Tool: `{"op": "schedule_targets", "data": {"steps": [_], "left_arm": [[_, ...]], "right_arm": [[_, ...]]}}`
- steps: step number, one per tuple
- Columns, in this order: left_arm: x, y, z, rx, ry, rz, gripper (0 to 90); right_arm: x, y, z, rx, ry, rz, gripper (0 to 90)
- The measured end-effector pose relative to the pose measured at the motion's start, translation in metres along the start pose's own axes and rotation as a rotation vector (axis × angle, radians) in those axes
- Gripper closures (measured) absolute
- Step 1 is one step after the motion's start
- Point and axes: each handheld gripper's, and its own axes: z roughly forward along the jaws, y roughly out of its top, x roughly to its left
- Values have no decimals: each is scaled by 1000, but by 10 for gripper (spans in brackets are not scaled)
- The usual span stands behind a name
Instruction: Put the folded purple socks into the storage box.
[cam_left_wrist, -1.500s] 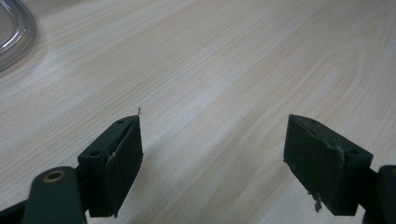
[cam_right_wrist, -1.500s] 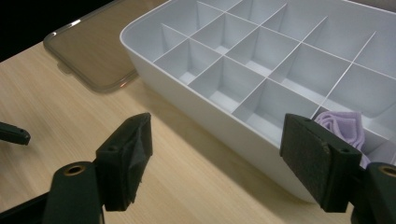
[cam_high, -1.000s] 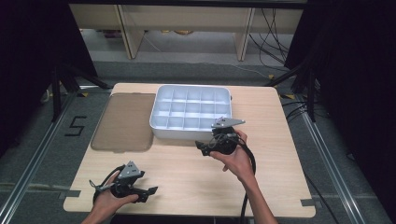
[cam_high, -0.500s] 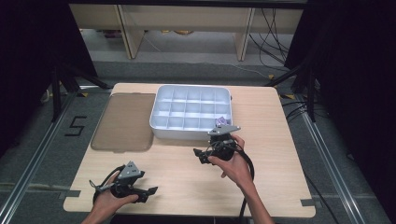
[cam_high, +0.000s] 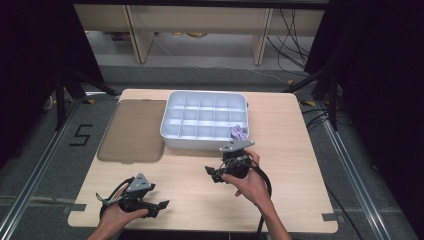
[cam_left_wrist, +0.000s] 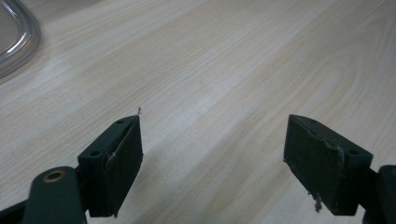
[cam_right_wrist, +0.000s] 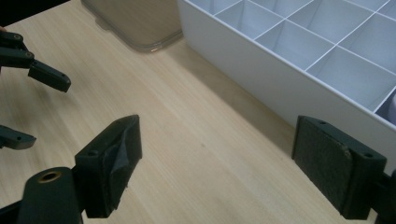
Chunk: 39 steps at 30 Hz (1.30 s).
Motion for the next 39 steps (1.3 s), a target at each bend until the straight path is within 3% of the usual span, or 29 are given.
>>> {"op": "schedule_targets", "data": {"steps": [3,5,6,11,12,13,20,22,23,24,25,27,28,32,33,35,37,38,39], "left_arm": [[0,0,1,-5,-2,-8,187],[0,0,0,0,0,-3,188],[0,0,0,1,0,-1,188],[0,0,0,0,2,3,188],[0,0,0,0,1,3,187],[0,0,0,0,1,2,188],[0,0,0,1,0,2,188],[0,0,0,1,1,2,188],[0,0,0,0,1,1,188],[0,0,0,1,1,2,188],[0,0,0,1,2,3,188],[0,0,0,0,2,4,187],[0,0,0,0,2,3,188],[0,0,0,1,2,5,188],[0,0,0,0,2,3,188],[0,0,0,1,2,6,188],[0,0,0,5,1,9,188],[-1,0,0,3,2,8,188],[-1,0,0,6,2,12,188]], "right_arm": [[0,-3,0,7,-5,-11,167],[3,-4,-1,12,2,9,168],[1,-5,0,0,-1,-20,168],[3,-9,0,8,0,-13,168],[5,-10,-1,20,3,13,168],[3,-12,1,3,0,-17,168],[6,-24,4,40,-1,16,168],[5,-28,7,23,9,13,168],[6,-28,5,52,13,33,169],[6,-31,8,21,9,23,170],[7,-31,6,48,19,34,169],[6,-34,7,37,13,16,170],[9,-36,7,34,13,43,171],[8,-41,6,34,9,25,172],[10,-42,5,50,19,53,172],[9,-44,5,37,15,23,172],[11,-47,6,24,13,60,171],[9,-47,5,34,14,22,171],[11,-48,4,40,23,48,171]]}}
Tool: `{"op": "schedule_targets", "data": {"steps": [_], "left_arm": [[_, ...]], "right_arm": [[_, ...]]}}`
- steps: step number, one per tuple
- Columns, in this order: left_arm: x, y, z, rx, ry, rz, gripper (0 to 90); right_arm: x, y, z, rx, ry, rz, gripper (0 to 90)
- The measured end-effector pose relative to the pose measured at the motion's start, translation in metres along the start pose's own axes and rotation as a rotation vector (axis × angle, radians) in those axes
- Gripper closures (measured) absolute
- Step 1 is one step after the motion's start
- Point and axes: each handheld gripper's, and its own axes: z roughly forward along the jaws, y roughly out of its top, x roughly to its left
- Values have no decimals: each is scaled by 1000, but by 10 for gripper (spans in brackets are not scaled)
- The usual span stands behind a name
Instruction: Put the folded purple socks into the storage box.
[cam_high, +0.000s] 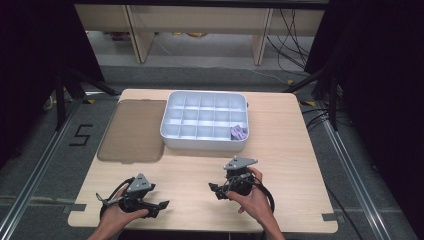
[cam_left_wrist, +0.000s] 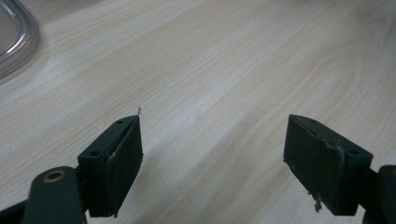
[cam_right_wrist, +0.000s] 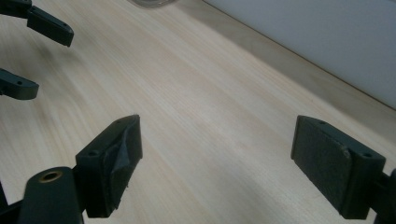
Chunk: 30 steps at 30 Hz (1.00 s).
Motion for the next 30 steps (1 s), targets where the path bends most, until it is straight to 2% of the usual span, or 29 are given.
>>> {"op": "schedule_targets", "data": {"steps": [1,2,3,5,9,10,11,12,16,17,19,21,22,23,24,25,26,28,29,30], "left_arm": [[0,0,0,1,-1,1,187],[-1,0,1,-1,-4,-22,187],[-1,0,0,0,-3,-5,187],[-1,0,1,-7,-5,-9,188],[-1,0,1,1,-4,3,188],[-1,0,1,2,0,5,187],[-1,0,1,3,5,7,187],[-1,0,1,6,2,13,187],[-2,0,1,7,6,13,187],[-2,0,1,8,5,12,188],[-2,0,1,9,5,14,187],[-3,0,1,8,4,15,187],[-3,0,1,8,3,14,187],[-3,0,1,8,3,14,187],[-3,0,1,8,3,14,187],[-3,0,2,6,7,14,187],[-3,0,2,8,9,20,187],[-5,-1,3,0,-4,-10,187],[-4,-1,2,7,0,-1,187],[-4,0,2,12,4,8,187]], "right_arm": [[-1,-1,1,-8,1,-17,172],[0,-2,1,-7,8,-9,171],[1,-3,0,-8,-4,-14,171],[4,-4,-1,-1,11,6,171],[4,-7,0,0,10,-3,168],[5,-8,1,-4,21,11,166],[5,-9,1,-2,9,13,166],[4,-10,1,-7,0,-10,165],[8,-15,1,3,-8,41,165],[6,-16,2,3,-10,19,166],[7,-19,3,-6,-11,15,169],[7,-21,4,2,-13,-13,173],[9,-22,3,18,-8,7,173],[8,-24,4,6,-13,-17,173],[8,-24,4,6,-13,-17,173],[11,-27,5,24,-11,5,173],[11,-29,6,13,-4,-8,173],[13,-33,8,3,-8,4,173],[15,-34,7,36,-12,21,173],[14,-36,9,3,-18,-2,173]]}}
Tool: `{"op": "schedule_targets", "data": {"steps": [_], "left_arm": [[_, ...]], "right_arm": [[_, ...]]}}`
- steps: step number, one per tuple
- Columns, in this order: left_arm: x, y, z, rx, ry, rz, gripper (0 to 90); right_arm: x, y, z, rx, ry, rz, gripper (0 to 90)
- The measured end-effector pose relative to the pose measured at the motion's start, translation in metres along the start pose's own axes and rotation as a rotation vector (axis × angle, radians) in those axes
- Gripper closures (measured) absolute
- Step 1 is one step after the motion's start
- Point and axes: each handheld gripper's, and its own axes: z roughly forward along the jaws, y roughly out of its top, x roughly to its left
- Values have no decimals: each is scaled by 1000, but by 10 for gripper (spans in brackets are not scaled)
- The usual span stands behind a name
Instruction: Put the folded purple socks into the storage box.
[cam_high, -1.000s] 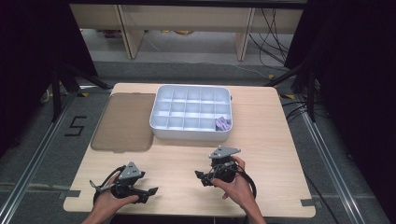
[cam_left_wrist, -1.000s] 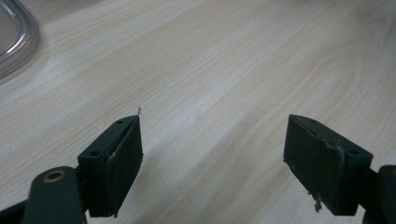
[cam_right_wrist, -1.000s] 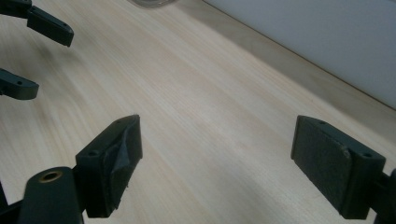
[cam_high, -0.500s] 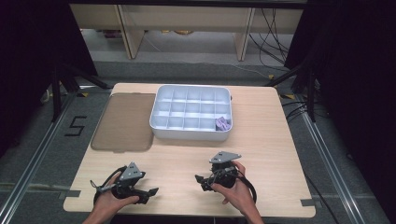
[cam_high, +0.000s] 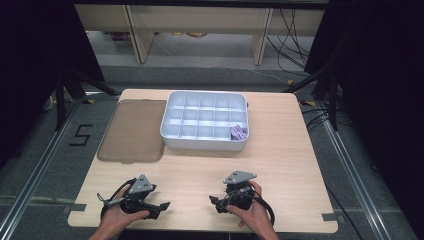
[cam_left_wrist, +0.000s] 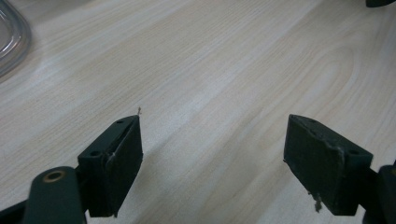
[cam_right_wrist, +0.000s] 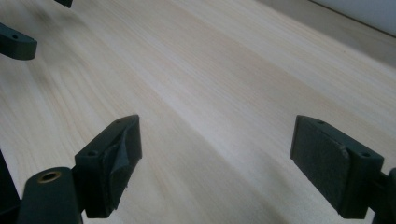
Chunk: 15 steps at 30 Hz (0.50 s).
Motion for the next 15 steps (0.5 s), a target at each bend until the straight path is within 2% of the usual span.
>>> {"op": "schedule_targets", "data": {"steps": [1,2,3,5,9,10,13,14,15], "left_arm": [[0,0,0,-4,-2,15,187],[0,0,0,-9,-7,7,188],[0,0,0,-9,-6,7,187],[-1,0,0,-10,-4,-10,188],[-1,0,0,-8,-6,1,187],[-1,0,0,-9,-6,4,187],[0,0,1,-10,-7,3,187],[0,0,1,-10,-7,3,187],[0,0,0,-3,-5,5,187]], "right_arm": [[1,0,-2,31,6,12,174],[0,-1,-2,19,5,-5,173],[0,-2,-2,1,0,-3,173],[0,-2,-6,17,5,12,173],[-2,-4,-6,8,2,6,172],[-1,-5,-8,18,4,17,172],[-2,-7,-8,20,-6,9,171],[-3,-7,-7,11,-5,-8,170],[-2,-8,-9,19,-3,4,169]]}}
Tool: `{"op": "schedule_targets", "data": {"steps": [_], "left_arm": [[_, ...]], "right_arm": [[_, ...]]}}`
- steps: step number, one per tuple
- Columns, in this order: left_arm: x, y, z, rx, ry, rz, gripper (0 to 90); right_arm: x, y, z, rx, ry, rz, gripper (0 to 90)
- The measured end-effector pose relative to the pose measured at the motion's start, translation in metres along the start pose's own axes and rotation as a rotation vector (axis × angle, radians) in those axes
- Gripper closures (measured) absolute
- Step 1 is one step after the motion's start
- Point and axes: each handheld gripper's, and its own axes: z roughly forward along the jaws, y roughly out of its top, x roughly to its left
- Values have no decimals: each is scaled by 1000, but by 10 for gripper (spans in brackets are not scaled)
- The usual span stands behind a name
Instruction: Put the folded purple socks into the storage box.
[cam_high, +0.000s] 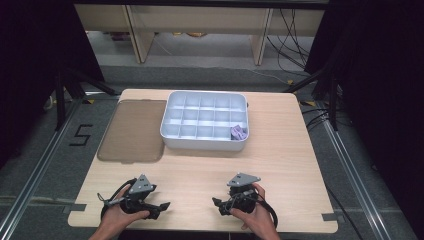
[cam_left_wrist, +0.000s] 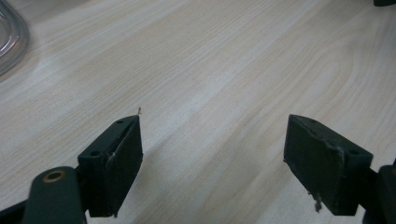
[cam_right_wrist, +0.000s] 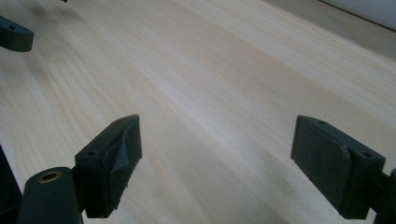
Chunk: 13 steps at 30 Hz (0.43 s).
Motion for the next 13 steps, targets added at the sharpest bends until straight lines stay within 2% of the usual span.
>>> {"op": "schedule_targets", "data": {"steps": [1,2,3,4,6,8,11,13], "left_arm": [[-1,0,1,-4,-1,-15,187],[0,0,0,-2,1,3,187],[-1,0,0,-7,-3,-4,188],[0,0,0,2,-1,6,187],[0,0,0,3,-1,8,187],[-1,0,0,-6,-2,-3,187],[0,0,0,0,-1,5,187],[0,0,0,4,7,-4,187]], "right_arm": [[1,-1,-1,8,0,17,168],[0,-1,0,-4,-4,-5,168],[-1,-2,0,-9,-7,-9,168],[1,-3,-1,8,-3,15,168],[1,-3,-2,14,-1,13,167],[0,-3,-1,-11,-8,-8,167],[0,-4,-2,-5,-3,11,168],[0,-4,-2,-6,-6,6,167]]}}
